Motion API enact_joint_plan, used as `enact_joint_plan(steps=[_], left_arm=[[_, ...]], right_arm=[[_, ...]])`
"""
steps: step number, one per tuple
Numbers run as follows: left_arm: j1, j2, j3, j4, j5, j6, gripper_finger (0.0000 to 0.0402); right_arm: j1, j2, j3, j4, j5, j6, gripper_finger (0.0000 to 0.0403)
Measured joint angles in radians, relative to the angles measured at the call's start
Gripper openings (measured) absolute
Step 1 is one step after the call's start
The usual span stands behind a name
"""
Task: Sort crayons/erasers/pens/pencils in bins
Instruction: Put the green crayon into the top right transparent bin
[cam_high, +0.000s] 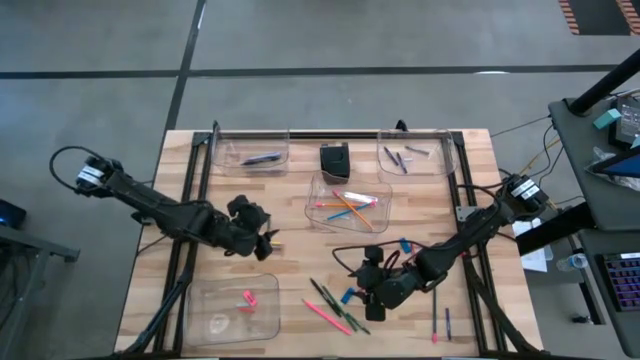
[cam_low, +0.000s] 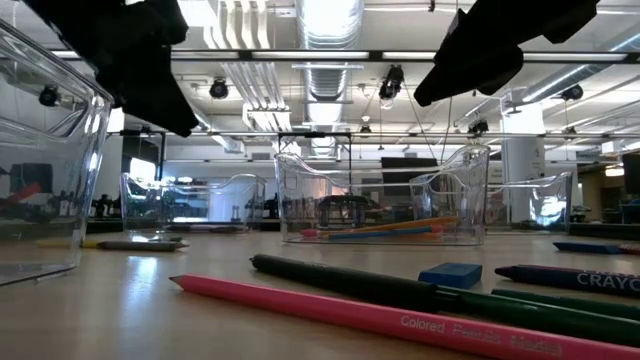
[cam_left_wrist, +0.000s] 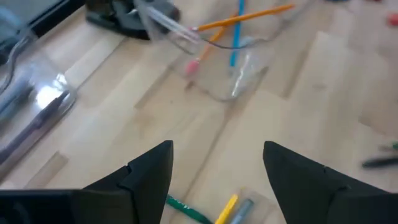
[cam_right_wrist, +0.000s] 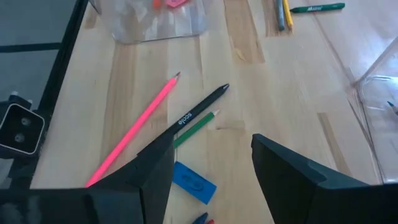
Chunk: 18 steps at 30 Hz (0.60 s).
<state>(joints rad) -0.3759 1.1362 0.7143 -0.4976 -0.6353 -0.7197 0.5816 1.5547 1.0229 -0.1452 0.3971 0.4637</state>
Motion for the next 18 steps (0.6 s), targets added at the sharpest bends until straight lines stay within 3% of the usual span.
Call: enact_joint_plan(steps=[8,13,18], left_arm=[[0.119,0.042,-0.006,-0.077,0.003,-0.187,0.0235],[0.201,0.126,-0.008,-0.104,0.109,-0.222,0.0235],[0.267,0.222,-0.008,-0.121,0.192,-0.268,0.0235]], right_arm=[[0.0,-0.013,0.001,-0.044,0.131,0.03,0.0203],[0.0,-0.045,0.003,-0.12,0.21,0.117,0.0203],[0.0,-0.046,0.003,-0.145,0.214,0.128,0.0203]])
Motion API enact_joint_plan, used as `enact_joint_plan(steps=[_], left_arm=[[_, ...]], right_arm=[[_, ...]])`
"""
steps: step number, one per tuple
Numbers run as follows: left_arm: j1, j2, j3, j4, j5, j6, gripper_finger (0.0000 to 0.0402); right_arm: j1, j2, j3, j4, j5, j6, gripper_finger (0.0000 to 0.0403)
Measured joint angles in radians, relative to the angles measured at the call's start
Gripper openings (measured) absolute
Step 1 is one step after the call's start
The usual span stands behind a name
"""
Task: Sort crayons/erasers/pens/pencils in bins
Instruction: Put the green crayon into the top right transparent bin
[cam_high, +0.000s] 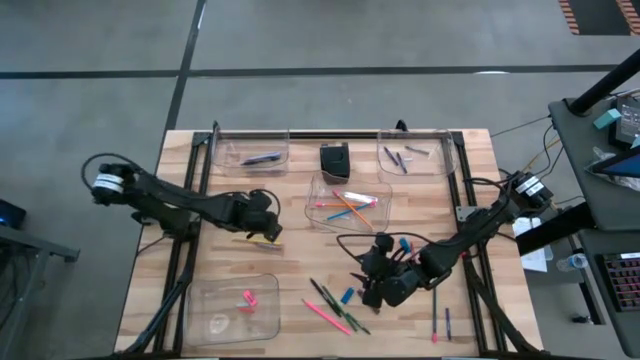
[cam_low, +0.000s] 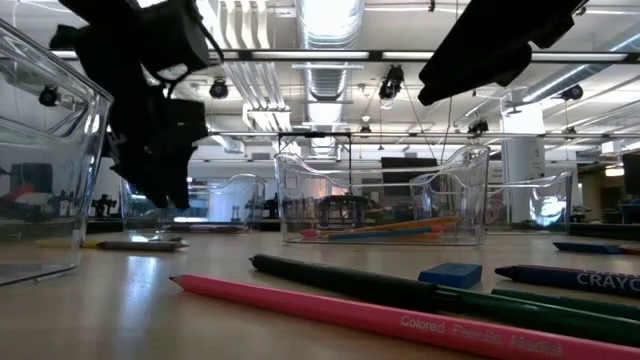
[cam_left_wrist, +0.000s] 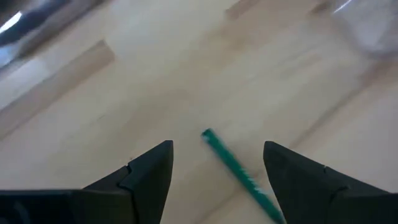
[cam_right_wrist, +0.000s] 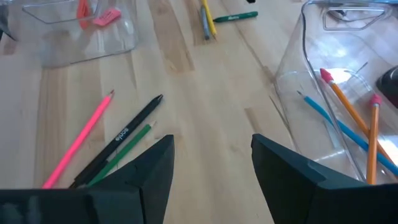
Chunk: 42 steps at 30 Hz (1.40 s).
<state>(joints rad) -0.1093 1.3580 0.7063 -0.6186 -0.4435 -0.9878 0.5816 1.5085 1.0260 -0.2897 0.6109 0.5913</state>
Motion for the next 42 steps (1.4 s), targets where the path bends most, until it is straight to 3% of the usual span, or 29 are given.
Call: enact_joint_plan(steps=[11,21,42], left_arm=[[0.029,0.103,-0.004,0.021,0.149,-0.054,0.0235],[0.039,0.184,-0.004,0.052,0.192,-0.055,0.0228],[0.068,0.189,-0.022,0.071,0.182,-0.024,0.0011]], right_arm=[[0.0,0.0,0.0,-0.002,0.0,0.004,0.0203],[0.0,0.0,0.0,-0.002,0.0,0.003,0.0203],[0.0,0.0,0.0,-0.002,0.0,0.002,0.0203]])
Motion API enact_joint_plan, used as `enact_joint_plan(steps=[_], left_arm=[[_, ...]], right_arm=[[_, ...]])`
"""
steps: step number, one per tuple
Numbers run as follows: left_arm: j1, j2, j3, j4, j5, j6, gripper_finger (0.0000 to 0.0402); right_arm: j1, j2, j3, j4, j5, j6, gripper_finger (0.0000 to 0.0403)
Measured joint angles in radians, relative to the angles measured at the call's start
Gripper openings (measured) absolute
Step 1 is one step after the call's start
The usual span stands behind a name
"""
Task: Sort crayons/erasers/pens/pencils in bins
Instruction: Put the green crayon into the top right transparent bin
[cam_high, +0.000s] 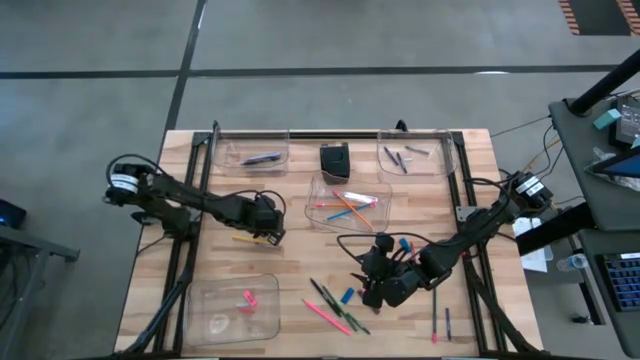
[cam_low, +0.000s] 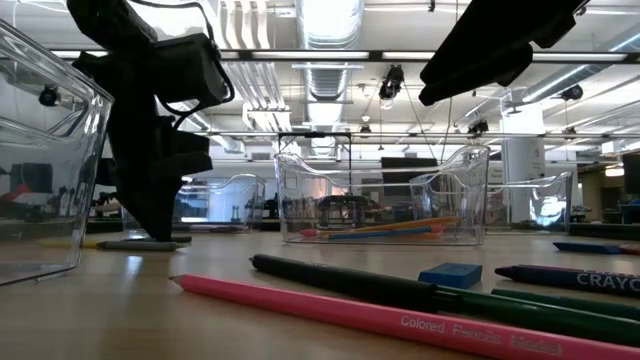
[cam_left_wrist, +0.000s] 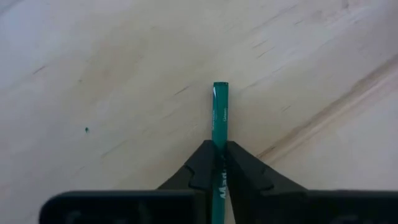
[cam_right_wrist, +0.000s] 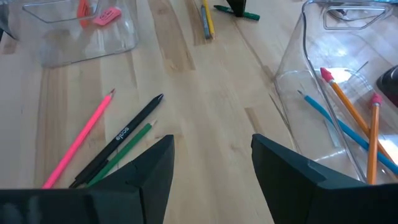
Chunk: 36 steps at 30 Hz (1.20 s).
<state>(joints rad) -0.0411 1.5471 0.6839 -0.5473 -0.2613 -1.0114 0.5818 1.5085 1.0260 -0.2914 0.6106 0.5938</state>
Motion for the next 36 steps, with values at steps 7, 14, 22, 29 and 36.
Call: enact_joint_plan(steps=[7,14,22,29,36], left_arm=[[0.002,-0.026,-0.014,0.005,-0.004,0.027,0.001],[0.001,-0.114,-0.026,-0.018,-0.105,0.053,0.0004],[-0.006,-0.201,-0.046,0.002,-0.145,0.068,0.0003],[-0.031,-0.243,-0.047,0.006,-0.171,0.089,0.0002],[-0.075,-0.324,-0.047,0.016,-0.179,0.132,0.0002]], right_arm=[[0.0,0.0,0.0,-0.005,0.0,-0.002,0.0203],[0.0,0.0,0.0,-0.008,0.0,-0.002,0.0203],[0.0,0.0,0.0,-0.012,0.0,0.0,0.0203],[0.0,0.0,0.0,-0.012,0.0,0.001,0.0203],[0.0,0.0,0.0,-0.012,0.0,0.036,0.0203]])
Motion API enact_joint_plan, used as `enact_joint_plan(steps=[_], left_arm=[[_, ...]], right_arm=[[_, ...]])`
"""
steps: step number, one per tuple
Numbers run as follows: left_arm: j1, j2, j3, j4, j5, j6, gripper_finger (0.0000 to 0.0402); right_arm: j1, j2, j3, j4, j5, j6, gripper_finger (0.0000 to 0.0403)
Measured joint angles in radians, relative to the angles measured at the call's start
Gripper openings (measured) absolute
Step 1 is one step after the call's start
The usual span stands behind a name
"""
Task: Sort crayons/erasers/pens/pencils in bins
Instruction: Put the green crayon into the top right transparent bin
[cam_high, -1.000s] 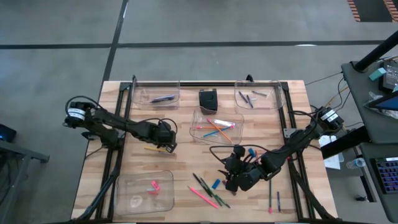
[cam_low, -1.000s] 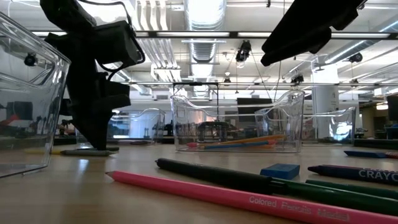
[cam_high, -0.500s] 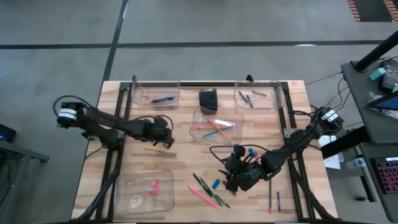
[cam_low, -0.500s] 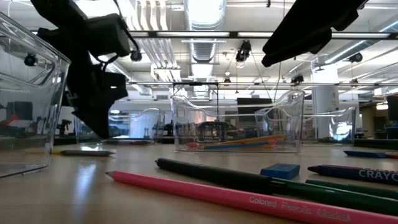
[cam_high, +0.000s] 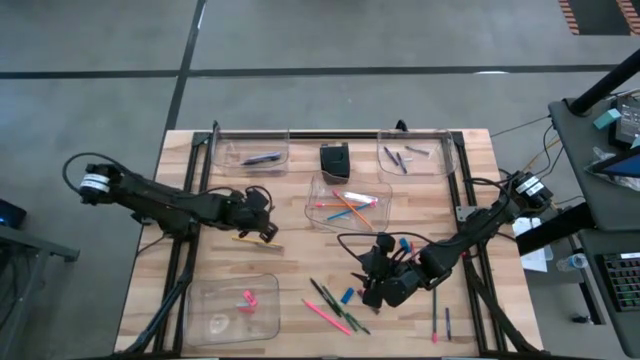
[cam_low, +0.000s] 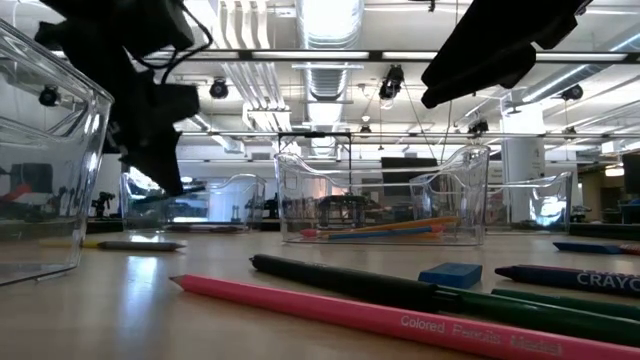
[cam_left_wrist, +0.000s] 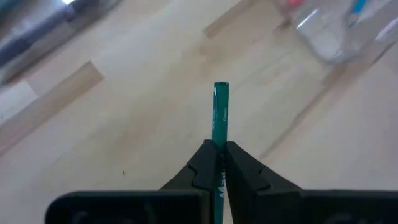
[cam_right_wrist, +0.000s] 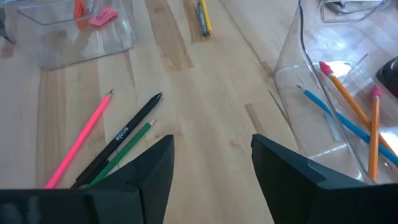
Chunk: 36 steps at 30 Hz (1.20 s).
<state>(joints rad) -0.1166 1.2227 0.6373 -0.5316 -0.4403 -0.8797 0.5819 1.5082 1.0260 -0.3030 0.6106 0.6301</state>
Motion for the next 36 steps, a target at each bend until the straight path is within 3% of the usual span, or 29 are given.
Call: enact_joint_plan(steps=[7,13,21,28,36], left_arm=[[-0.069,-0.089,0.001,0.023,-0.067,0.028,0.0002],[-0.132,-0.118,-0.002,0.239,-0.064,0.194,0.0002],[-0.177,-0.117,-0.001,0.46,0.025,0.372,0.0001],[-0.232,-0.099,0.005,0.618,0.152,0.524,0.0001],[-0.276,-0.046,0.059,0.653,0.168,0.578,0.0001]], right_arm=[[0.0,0.0,0.0,0.002,0.0,0.001,0.0203],[0.002,-0.001,0.0,0.024,-0.006,-0.02,0.0203],[0.037,-0.002,-0.001,0.205,-0.114,-0.149,0.0189],[0.038,-0.016,-0.002,0.352,-0.105,-0.274,0.0152],[-0.026,-0.016,-0.002,0.538,-0.051,-0.376,0.0133]])
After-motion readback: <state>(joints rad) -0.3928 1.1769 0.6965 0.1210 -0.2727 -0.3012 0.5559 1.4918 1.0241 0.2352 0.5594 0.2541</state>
